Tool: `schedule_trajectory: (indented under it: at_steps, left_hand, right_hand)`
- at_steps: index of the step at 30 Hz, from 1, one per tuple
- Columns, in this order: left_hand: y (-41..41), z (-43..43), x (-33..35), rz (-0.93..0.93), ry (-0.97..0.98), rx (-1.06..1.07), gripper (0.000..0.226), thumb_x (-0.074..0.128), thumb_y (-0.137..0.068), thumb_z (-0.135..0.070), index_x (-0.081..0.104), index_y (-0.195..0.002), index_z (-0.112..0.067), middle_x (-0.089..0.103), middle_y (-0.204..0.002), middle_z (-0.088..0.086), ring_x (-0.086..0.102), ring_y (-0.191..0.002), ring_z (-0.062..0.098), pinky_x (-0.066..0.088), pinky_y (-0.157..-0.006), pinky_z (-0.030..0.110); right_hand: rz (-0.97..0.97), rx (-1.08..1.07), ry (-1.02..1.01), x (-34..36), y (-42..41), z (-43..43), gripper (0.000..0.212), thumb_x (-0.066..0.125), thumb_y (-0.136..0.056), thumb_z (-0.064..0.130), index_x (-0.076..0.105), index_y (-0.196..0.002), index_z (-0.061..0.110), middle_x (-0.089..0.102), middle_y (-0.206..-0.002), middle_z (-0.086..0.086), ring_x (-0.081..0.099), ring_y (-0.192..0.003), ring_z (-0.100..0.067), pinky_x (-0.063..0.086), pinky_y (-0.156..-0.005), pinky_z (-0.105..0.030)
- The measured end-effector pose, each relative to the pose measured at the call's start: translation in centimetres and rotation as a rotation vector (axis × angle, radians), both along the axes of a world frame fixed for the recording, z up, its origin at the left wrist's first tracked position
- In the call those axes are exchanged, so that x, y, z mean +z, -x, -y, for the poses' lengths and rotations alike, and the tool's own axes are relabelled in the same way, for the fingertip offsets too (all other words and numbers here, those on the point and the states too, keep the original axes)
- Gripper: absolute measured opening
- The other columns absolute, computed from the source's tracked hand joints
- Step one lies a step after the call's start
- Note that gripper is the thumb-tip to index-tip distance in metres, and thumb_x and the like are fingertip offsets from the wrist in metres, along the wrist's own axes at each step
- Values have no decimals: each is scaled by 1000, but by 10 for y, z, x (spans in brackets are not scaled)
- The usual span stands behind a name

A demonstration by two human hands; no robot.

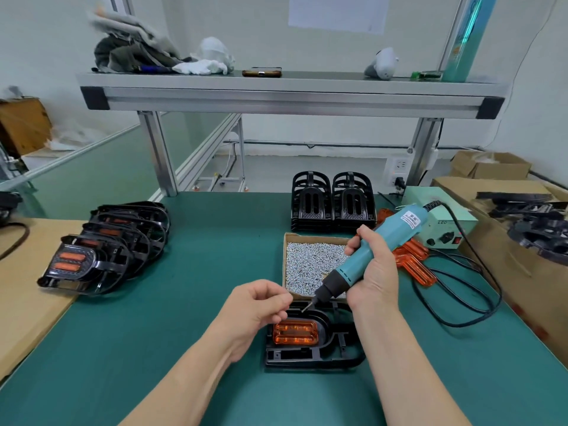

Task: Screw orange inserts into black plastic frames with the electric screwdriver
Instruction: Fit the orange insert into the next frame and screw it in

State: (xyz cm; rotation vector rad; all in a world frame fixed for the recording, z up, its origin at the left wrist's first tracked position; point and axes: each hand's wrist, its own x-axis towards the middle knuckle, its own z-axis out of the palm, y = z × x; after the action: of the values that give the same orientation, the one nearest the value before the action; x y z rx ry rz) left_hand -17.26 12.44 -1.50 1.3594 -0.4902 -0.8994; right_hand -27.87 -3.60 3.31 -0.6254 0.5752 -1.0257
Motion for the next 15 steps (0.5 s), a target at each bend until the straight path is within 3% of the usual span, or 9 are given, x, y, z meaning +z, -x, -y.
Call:
schedule_trajectory:
  at_steps: [3,8,15]
  left_hand:
    - [5,-4,0,-127,50,-12,14,79,-67,-6,76,-80,-3,67,-74,9,65,-64,12,54,-61,18]
    - [11,-9,0,-275,113,9,19,75,-67,3,71,-86,6,69,-78,17,69,-67,18,57,-62,20]
    - [21,-11,-3,-323,142,63,12,76,-65,1,70,-75,3,65,-72,15,65,-59,16,54,-54,18]
  right_hand:
    - [3,-49,9,4,-2,-5,19,73,-86,14,56,-91,19,59,-63,2,54,-55,-10,47,-61,-24]
    - [13,-134,1,7,-3,-12,18,73,-87,13,55,-89,18,56,-61,2,52,-52,-9,48,-57,-21]
    - [18,-149,-14,9,-5,-21,19,73,-86,13,55,-91,18,57,-59,4,52,-50,-7,48,-49,-16]
